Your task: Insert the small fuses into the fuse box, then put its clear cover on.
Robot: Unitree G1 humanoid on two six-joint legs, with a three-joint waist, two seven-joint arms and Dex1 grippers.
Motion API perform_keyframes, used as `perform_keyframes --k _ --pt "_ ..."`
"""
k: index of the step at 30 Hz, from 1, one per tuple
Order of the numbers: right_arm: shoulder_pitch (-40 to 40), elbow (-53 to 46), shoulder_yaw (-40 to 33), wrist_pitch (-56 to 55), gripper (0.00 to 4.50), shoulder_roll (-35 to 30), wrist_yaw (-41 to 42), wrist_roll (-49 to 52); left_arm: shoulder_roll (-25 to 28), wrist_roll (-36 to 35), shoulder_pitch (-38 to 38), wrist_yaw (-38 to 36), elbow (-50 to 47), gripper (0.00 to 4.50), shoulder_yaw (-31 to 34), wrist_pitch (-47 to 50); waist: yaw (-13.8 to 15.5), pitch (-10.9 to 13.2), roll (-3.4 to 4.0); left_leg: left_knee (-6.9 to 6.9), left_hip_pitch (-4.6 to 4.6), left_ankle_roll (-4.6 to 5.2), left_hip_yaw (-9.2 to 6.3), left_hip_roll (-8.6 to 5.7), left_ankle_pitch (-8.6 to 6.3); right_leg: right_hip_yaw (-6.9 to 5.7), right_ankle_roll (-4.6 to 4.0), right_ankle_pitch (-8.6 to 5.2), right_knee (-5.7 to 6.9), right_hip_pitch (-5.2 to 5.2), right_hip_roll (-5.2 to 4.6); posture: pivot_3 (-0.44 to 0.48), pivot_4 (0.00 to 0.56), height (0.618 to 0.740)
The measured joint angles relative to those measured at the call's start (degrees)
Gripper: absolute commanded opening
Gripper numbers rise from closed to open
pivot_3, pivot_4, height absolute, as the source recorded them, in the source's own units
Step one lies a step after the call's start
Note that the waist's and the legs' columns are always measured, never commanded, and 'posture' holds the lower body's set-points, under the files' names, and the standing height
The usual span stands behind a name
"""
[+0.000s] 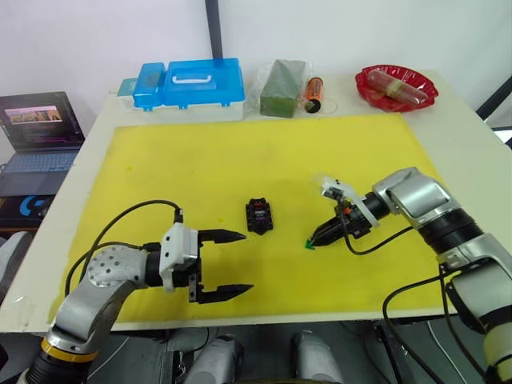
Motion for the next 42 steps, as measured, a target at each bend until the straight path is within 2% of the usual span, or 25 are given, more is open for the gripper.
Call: perform_keyframes --k 1,5,13,19,24,27,30,32,36,42 --pt "0.09 0.0 -0.05 -0.01 0.89 0.05 0.0 -0.02 0.0 0.0 -0.06 0.0 0.0 4.5 0.0 0.23 0.0 0.0 0.0 0.0 0.0 0.0 0.0 0.0 0.0 0.0 0.0 0.0 0.0 0.0 0.0 0.0 0.15 0.74" --pt "0.26 -0.03 -0.12 -0.03 0.05 0.33 0.0 -0.14 -0.06 0.0 -0.06 -0.03 0.01 4.5 0.0 0.5 -0.06 0.0 0.0 -0.02 0.0 -0.01 -0.01 0.02 -0.01 0.0 0.0 0.0 0.0 -0.02 0.0 0.0 0.15 0.74" --pt "1.16 -1.21 -1.18 1.68 0.02 0.48 0.34 0.22 -0.26 -0.01 0.13 0.73 -0.46 4.5 -0.02 0.97 -0.04 0.0 0.0 -0.01 0.0 -0.02 0.0 0.02 -0.01 0.0 0.0 0.0 0.0 -0.01 0.0 0.0 0.15 0.74" --pt "4.25 -5.0 -5.0 7.81 0.02 -1.18 -1.52 3.06 -0.15 -0.01 0.7 0.64 -0.61 4.5 -0.01 0.94 0.14 0.0 0.0 0.0 -0.02 -0.02 -0.01 0.01 -0.01 0.0 0.0 0.0 0.0 -0.01 0.0 0.0 0.15 0.74" --pt "10.92 -16.02 -15.26 22.13 0.02 -3.8 -6.79 10.81 0.06 -0.52 1.64 0.7 -0.67 4.5 0.21 0.94 0.21 0.0 0.0 0.0 -0.04 -0.02 0.0 0.0 -0.01 0.01 0.0 0.0 0.0 -0.03 -0.01 0.0 0.15 0.74" --pt "16.89 -25.21 -29.48 34.17 0.02 0.29 -14.73 15.3 0.28 -0.58 2.85 0.57 -0.62 4.5 0.27 0.85 0.11 0.0 -0.01 -0.02 -0.03 -0.02 0.02 0.04 -0.02 0.03 0.0 0.0 0.01 -0.04 0.0 0.0 0.15 0.74" --pt "22.67 -32.01 -42.27 40.09 0.02 8.17 -25.27 19.51 0.26 -0.62 2.82 0.67 -0.6 4.5 0.4 0.71 0.21 -0.01 -0.01 -0.03 -0.01 -0.03 0.02 0.03 -0.02 0.04 -0.01 0.01 0.03 -0.02 0.0 0.0 0.15 0.74" --pt "26.8 -36.41 -51.52 41.13 0.02 16.19 -36.71 23.34 0.24 -0.67 2.85 0.62 -0.35 4.5 0.61 0.59 0.24 -0.02 -0.03 -0.03 0.0 -0.03 0.0 0.02 -0.02 0.04 -0.01 0.01 0.03 -0.01 0.0 0.0 0.15 0.74" --pt "34.77 -44.1 -61.57 41.19 0.02 28.27 -57.29 33.31 0.31 -1.4 3.43 -0.16 0.21 4.5 1.25 0.33 0.15 0.01 0.01 -0.05 0.0 -0.03 0.03 -0.03 -0.02 0.08 -0.01 0.01 0.1 -0.06 0.0 0.0 0.15 0.74" --pt "42.51 -52.05 -68.93 41.18 0.02 37.96 -83.45 52.29 0.65 -1.6 3.75 -1.83 1.91 4.5 1.59 -0.97 -0.01 0.0 0.06 -0.1 0.1 -0.04 0.03 0.0 -0.01 0.11 -0.01 0.01 0.11 -0.03 0.05 0.0 0.15 0.74"
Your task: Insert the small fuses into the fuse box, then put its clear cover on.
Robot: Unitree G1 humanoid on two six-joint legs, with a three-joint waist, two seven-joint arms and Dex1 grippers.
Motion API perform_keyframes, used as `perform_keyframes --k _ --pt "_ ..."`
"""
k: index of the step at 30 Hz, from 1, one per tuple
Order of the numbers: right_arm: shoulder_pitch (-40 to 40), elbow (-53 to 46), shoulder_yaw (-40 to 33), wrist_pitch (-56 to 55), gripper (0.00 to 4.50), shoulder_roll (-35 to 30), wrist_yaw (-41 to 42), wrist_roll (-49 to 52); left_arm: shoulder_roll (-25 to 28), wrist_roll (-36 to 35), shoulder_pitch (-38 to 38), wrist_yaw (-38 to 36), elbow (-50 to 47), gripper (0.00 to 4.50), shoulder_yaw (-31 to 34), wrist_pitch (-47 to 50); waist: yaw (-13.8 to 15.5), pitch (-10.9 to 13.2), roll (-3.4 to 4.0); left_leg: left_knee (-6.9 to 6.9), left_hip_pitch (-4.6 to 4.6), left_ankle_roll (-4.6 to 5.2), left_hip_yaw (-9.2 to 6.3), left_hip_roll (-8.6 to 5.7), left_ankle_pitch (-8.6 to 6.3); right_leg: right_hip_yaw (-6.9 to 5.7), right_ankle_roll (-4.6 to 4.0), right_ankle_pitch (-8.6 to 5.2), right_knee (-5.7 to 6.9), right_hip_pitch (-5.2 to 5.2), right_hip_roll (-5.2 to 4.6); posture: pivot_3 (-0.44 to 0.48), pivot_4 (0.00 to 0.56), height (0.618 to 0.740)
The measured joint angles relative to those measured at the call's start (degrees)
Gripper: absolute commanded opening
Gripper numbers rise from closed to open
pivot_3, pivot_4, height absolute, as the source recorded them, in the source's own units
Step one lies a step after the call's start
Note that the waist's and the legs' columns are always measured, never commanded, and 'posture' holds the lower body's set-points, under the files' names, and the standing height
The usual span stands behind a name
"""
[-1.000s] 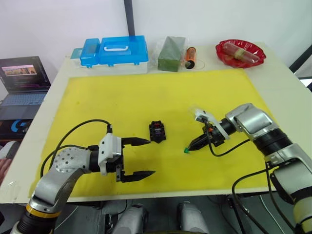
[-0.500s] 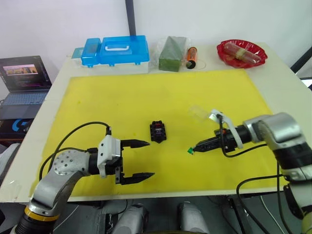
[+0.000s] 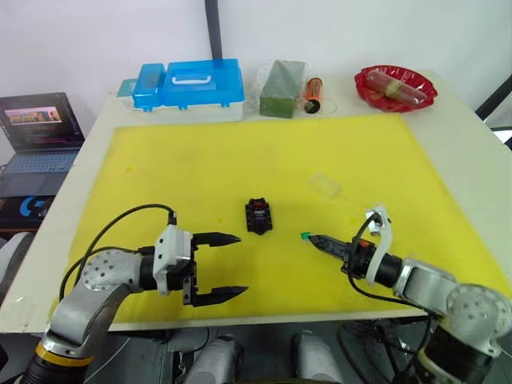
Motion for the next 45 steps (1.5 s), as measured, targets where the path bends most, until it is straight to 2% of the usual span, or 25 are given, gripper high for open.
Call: perform_keyframes --k 2,3,6,9,12,15,18,23,25,29,31,33,38,41,45 --pt "2.07 0.19 0.13 -2.18 0.02 0.65 -10.8 9.92 0.0 0.0 -0.12 -0.4 0.46 4.5 0.05 -0.42 -0.05 0.01 0.02 0.0 0.01 0.0 0.0 -0.01 0.0 0.02 0.0 0.0 0.0 0.01 -0.01 0.0 0.15 0.74" --pt "2.75 0.2 0.54 -2.92 0.02 0.24 -13.38 12.72 0.05 0.0 -0.09 -0.51 0.5 4.5 0.15 -0.61 -0.03 0.02 0.03 -0.01 0.01 0.0 0.0 -0.03 0.0 0.02 0.0 0.0 0.0 0.02 -0.02 0.0 0.15 0.74" --pt "8.07 2.27 8.18 -15.31 0.02 -7.39 -31.89 29.96 0.01 0.02 -0.16 -1.05 0.75 4.5 0.19 -1.05 -0.03 0.02 0.04 0.0 0.05 0.01 0.01 -0.04 0.0 0.02 0.0 0.0 -0.03 0.07 -0.04 0.0 0.15 0.74" --pt "11.19 2.76 15.22 -26.88 0.02 -13.52 -44.35 41.37 -0.07 0.05 -0.01 -1.08 0.93 4.5 0.17 -1.24 -0.22 0.02 0.02 0.0 0.09 0.01 0.03 0.0 0.0 0.02 0.0 0.0 -0.04 0.1 -0.02 0.0 0.15 0.74" --pt "12.58 2.45 20.08 -34.81 0.02 -16.19 -48.88 45.16 -0.23 0.12 0.14 -1.07 0.92 4.5 0.13 -1.77 -0.35 0.02 0.01 0.0 0.1 0.01 0.03 0.03 0.0 0.01 0.01 0.0 -0.05 0.13 0.03 0.0 0.15 0.74" --pt "13.88 1.59 22.82 -39.13 0.02 -19.06 -48.37 45.72 -0.25 0.62 0.74 -1.1 0.9 4.5 -0.05 -2.31 -0.29 0.01 0.01 0.01 0.11 0.02 0.01 0.02 0.0 0.0 0.01 0.0 -0.08 0.17 0.05 0.0 0.15 0.74" --pt "15.48 0.73 24.57 -41.44 0.64 -22.1 -45.96 45.74 -0.26 1.16 1.13 -1.1 0.88 4.5 -0.41 -2.55 -0.11 0.01 0.01 0.01 0.12 0.02 -0.01 0.03 0.0 -0.02 0.01 0.0 -0.11 0.22 0.07 0.0 0.15 0.74" --pt "16.83 0.21 26.05 -42.22 2.39 -28.86 -39.26 45.97 -0.27 1.24 1.19 -1.06 0.8 4.5 -0.44 -2.58 0.09 0.02 0.0 0.03 0.14 0.03 -0.03 0.02 -0.01 -0.04 0.01 0.0 -0.15 0.28 0.07 0.0 0.15 0.74" --pt "16.63 0.51 25.85 -40.35 3.1 -34.71 -35.27 46.33 -0.23 1.28 1.16 -1.13 0.64 4.5 -0.45 -2.62 0.14 0.02 0.01 0.04 0.14 0.04 -0.03 0.0 -0.01 -0.06 0.01 0.0 -0.16 0.31 0.05 0.0 0.15 0.74" --pt "14.26 5.81 24.17 -33.3 4.4 -46.87 -21.69 46.47 -0.23 1.3 0.38 -1.32 0.33 4.5 -0.73 -2.66 0.19 0.05 -0.05 0.12 0.16 0.07 -0.09 0.02 -0.03 -0.2 0.01 0.0 -0.22 0.43 0.06 0.0 0.15 0.74" --pt "13.08 10.39 23.32 -29.16 4.4 -52.24 -14.36 46.34 -0.23 1.32 0.06 -1.5 0.38 4.5 -1.08 -2.86 0.19 0.09 -0.07 0.12 0.15 0.08 -0.08 0.02 -0.03 -0.2 0.01 0.0 -0.23 0.43 0.04 0.0 0.15 0.74" --pt "11.39 14.65 23.46 -26.29 4.4 -54.79 -9.06 46.3 -0.33 1.39 -0.42 -1.56 0.53 4.5 -1.38 -3.27 0.13 0.11 -0.1 0.12 0.15 0.08 -0.07 0.05 -0.03 -0.22 0.01 0.0 -0.24 0.43 0.05 0.0 0.15 0.74" --pt "8.55 22.06 24.04 -25.0 4.4 -53.4 -2.39 46.29 -1.48 2.01 -1.76 -1.43 0.66 4.5 -1.58 -4.01 0.24 0.12 -0.15 0.12 0.12 0.08 -0.08 0.05 -0.03 -0.23 0.01 0.0 -0.25 0.42 0.01 0.0 0.15 0.74" --pt "8.89 23.82 25.78 -25.74 3.79 -50.03 -1.69 45.91 -2.18 2.67 -2.08 -1.22 0.95 4.5 -2.78 -4.71 0.22 0.12 -0.16 0.13 0.11 0.08 -0.08 0.04 -0.03 -0.22 0.01 0.0 -0.24 0.41 -0.02 0.0 0.15 0.74" --pt "7.39 25.96 27.65 -26.77 2.4 -47.06 -1.82 44.2 -2.61 3.06 -2.74 -1.05 1.22 4.5 -3.38 -4.76 0.17 0.12 -0.14 0.13 0.11 0.08 -0.06 0.04 -0.03 -0.21 0.01 0.0 -0.22 0.38 -0.01 0.0 0.15 0.74"
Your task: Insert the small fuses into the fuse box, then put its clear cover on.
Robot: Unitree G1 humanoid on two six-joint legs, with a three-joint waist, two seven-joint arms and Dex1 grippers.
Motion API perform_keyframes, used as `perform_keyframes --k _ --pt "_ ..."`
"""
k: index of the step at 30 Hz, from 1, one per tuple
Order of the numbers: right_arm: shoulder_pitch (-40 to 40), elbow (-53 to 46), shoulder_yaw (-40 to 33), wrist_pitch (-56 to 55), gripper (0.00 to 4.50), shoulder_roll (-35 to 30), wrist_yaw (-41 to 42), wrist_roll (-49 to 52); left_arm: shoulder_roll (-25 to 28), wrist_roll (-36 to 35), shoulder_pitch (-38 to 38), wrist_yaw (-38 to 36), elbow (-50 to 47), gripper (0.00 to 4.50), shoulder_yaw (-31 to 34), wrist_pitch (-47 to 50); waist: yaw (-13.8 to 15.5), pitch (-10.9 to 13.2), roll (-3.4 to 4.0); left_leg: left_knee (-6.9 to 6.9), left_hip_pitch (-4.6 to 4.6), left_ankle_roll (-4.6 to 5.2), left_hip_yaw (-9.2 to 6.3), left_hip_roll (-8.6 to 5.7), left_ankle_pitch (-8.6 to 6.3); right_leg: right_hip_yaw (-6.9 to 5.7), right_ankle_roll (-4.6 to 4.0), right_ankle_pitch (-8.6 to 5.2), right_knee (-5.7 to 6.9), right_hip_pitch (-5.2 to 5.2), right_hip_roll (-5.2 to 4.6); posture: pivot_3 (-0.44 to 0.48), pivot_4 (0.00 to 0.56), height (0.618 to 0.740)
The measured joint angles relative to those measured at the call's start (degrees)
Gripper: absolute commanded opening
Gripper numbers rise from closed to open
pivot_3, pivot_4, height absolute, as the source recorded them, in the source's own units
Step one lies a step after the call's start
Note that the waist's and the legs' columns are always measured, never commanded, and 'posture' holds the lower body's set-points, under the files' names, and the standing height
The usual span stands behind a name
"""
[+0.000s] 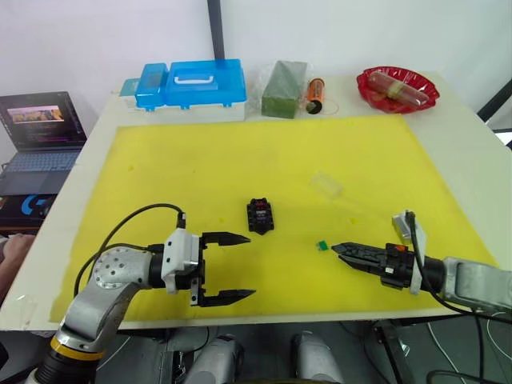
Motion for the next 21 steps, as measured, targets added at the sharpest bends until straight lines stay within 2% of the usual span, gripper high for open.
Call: perform_keyframes --k 1,2,7,21 --pt "-0.69 0.35 0.1 -0.03 2.07 0.2 0.0 -0.33 -0.01 0.0 -0.25 0.0 0.2 4.5 -0.01 0.0 0.0 0.0 0.0 0.0 0.0 0.0 0.0 0.0 0.0 0.0 0.0 0.0 0.0 0.0 0.01 0.0 0.15 0.74" --pt "-1.47 0.61 0.21 0.0 2.07 0.31 0.03 -0.83 0.0 0.01 -0.48 -0.02 0.47 4.5 -0.01 0.0 -0.01 0.0 0.01 0.0 0.0 0.0 -0.01 0.0 0.0 0.0 0.0 0.0 0.0 -0.01 0.01 0.0 0.15 0.74" --pt "-3.07 1.46 1.03 0.38 0.67 1.34 0.44 -3.12 -0.01 0.03 -1.18 -0.04 0.85 4.5 -0.36 0.02 0.09 0.0 0.0 0.0 -0.02 0.0 -0.01 -0.02 0.0 0.0 0.0 0.0 0.0 -0.01 0.0 0.0 0.15 0.74" --pt "-2.67 1.99 1.1 1.09 0.67 1.82 0.17 -4.17 0.06 0.02 -1.2 0.09 0.9 4.5 -0.36 0.35 0.06 0.0 0.0 0.0 -0.01 0.0 -0.01 -0.01 0.0 0.0 0.0 0.0 0.0 -0.01 -0.01 0.0 0.15 0.74"
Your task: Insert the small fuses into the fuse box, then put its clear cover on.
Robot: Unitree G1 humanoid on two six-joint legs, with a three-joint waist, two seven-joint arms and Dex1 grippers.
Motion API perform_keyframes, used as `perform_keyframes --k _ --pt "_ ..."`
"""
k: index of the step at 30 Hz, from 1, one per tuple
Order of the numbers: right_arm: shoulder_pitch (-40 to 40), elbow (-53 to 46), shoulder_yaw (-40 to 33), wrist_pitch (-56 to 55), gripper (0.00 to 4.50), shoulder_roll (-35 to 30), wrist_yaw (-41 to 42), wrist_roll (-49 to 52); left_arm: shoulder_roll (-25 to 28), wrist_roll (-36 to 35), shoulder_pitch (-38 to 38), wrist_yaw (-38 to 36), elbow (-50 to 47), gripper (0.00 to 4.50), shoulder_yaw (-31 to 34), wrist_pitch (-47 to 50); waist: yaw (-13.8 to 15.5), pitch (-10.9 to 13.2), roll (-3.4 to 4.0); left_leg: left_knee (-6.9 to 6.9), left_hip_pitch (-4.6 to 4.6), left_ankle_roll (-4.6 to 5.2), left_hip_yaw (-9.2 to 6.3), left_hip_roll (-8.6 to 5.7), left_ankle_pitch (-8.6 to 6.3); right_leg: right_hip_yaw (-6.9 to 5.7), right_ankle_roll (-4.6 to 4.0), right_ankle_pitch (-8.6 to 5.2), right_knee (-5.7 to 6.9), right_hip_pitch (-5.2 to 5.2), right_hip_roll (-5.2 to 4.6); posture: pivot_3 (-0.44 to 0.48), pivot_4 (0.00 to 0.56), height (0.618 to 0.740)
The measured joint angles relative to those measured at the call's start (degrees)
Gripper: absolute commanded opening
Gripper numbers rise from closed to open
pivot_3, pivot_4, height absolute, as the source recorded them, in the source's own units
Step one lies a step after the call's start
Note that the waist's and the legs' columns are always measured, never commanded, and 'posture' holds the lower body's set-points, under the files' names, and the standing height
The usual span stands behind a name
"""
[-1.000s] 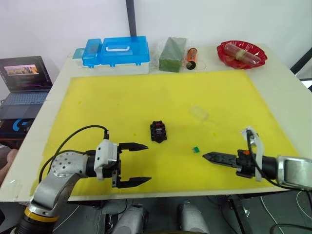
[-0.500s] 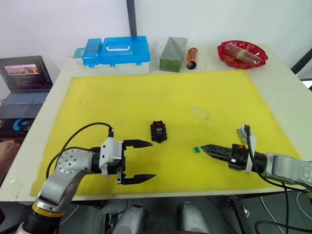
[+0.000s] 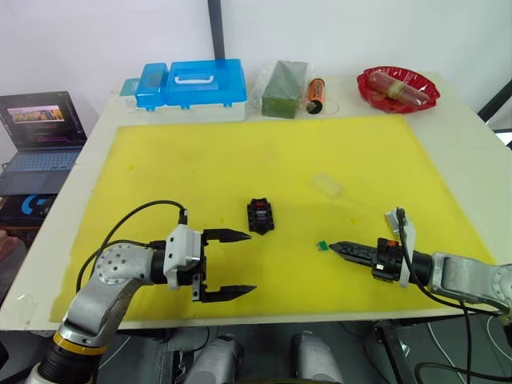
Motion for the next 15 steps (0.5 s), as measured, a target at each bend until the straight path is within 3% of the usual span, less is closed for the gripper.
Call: perform_keyframes --k 3,6,9,15 --pt "0.24 0.0 -0.01 0.1 0.67 0.3 -0.06 -0.07 0.04 0.0 0.0 0.0 0.0 4.5 0.0 0.01 -0.01 0.0 0.0 0.0 0.0 0.0 0.0 0.0 0.0 0.0 0.0 0.0 0.0 0.0 0.0 0.0 0.15 0.74" --pt "0.37 0.01 -0.12 0.09 1.25 0.35 -0.2 -0.3 0.08 0.0 0.0 0.0 0.0 4.5 0.0 0.01 0.0 0.0 0.0 0.0 0.0 0.0 0.0 0.0 0.0 0.0 0.0 0.0 0.0 0.0 0.0 0.0 0.15 0.74" --pt "0.6 0.2 -0.17 0.06 2.26 1.08 -0.55 -0.59 0.23 0.0 -0.02 0.02 0.0 4.5 0.0 0.09 -0.04 0.0 0.0 0.0 0.0 0.0 0.0 0.0 0.0 0.0 0.0 0.0 0.0 0.0 0.0 0.0 0.15 0.74" --pt "0.4 0.35 -0.27 0.11 2.26 1.59 -1.21 -0.33 0.27 -0.02 -0.6 0.44 -0.02 4.5 -0.01 0.97 -0.04 -0.01 -0.01 0.0 0.01 0.0 0.0 0.0 0.0 0.0 0.0 0.0 0.0 0.01 0.01 0.0 0.15 0.74"
